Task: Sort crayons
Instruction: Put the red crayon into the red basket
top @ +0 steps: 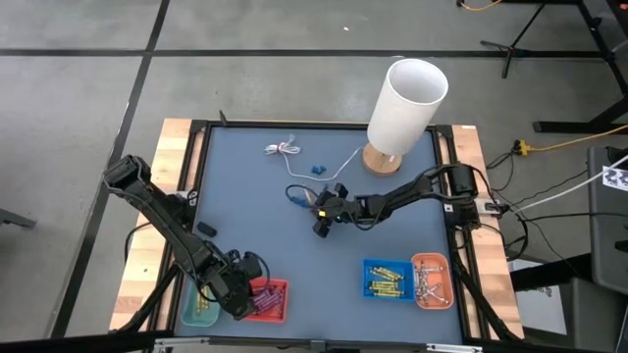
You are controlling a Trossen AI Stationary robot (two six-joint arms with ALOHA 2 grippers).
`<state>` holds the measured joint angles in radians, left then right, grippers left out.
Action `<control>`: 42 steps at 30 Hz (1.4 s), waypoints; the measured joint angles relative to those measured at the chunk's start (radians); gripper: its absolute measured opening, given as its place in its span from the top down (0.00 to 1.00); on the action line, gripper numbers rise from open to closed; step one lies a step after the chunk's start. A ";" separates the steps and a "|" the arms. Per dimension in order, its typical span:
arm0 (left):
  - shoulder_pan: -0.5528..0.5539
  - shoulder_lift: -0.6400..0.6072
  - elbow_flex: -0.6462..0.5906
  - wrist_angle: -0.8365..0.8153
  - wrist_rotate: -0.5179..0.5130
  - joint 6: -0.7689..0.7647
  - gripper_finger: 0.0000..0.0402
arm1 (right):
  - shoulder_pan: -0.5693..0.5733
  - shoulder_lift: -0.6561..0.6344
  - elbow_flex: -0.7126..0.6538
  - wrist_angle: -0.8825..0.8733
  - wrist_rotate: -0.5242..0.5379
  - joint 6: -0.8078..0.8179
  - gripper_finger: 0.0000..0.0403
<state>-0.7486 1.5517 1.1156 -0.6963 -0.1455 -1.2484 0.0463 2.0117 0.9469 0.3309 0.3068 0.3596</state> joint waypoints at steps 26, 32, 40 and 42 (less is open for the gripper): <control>0.079 0.000 0.000 0.002 -0.304 0.075 0.64 | -0.003 -0.036 0.002 -0.055 -0.101 -0.042 0.65; 0.228 0.000 0.000 0.035 -0.344 0.244 0.64 | 0.000 -0.167 0.003 -0.221 -0.123 -0.080 0.65; 0.402 0.097 0.001 0.251 -0.331 0.494 0.64 | -0.001 -0.309 0.003 -0.466 -0.114 -0.080 0.65; 0.425 0.142 0.002 0.337 -0.309 0.558 0.64 | 0.000 -0.336 0.002 -0.512 -0.114 -0.080 0.65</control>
<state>-0.3234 1.6935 1.1172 -0.3597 -0.4544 -0.6900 0.0463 1.6761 0.9487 -0.1807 0.1924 0.2794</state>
